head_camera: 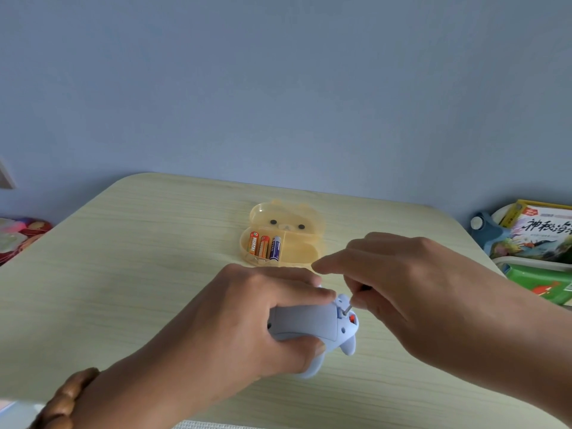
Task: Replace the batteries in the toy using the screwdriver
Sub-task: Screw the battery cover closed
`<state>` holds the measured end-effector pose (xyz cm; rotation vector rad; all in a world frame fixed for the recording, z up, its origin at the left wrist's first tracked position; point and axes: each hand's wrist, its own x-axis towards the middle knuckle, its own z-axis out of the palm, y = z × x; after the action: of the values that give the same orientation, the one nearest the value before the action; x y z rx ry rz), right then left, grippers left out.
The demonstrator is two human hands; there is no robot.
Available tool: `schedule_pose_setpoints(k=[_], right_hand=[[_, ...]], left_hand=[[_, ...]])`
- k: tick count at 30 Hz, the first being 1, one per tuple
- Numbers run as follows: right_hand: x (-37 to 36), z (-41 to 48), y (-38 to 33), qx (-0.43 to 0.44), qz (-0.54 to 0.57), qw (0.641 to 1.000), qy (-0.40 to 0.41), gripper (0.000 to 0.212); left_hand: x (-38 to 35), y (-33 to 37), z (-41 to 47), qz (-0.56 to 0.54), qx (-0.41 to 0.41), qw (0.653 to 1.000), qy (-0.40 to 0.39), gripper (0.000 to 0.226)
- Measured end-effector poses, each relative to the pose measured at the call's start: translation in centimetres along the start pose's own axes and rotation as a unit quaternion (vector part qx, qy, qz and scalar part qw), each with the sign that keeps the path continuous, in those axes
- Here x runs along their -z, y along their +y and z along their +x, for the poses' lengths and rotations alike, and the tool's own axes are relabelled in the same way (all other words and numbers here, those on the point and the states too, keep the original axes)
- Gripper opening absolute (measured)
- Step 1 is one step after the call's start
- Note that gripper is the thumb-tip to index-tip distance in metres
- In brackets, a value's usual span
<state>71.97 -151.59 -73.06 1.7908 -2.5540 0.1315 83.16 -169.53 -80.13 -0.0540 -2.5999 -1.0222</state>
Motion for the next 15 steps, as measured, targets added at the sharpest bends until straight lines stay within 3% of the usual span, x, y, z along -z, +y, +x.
schedule_pose_setpoints(k=[9,12,15], right_hand=[[-1.04,0.14,0.43,0.052,-0.045,0.996,0.051,0.075],[-0.82,-0.09,0.47,0.059,-0.036,0.994,0.085,0.061],[-0.59,-0.59,0.92,0.011,0.03,0.983,0.178,0.036]], left_hand=[[0.06,-0.17,-0.07,-0.002,0.005,1.0,-0.012,0.049],[0.18,-0.08,-0.1,-0.002,0.0,1.0,-0.009,0.051],[0.3,-0.14,-0.2,-0.005,0.002,1.0,-0.004,0.055]])
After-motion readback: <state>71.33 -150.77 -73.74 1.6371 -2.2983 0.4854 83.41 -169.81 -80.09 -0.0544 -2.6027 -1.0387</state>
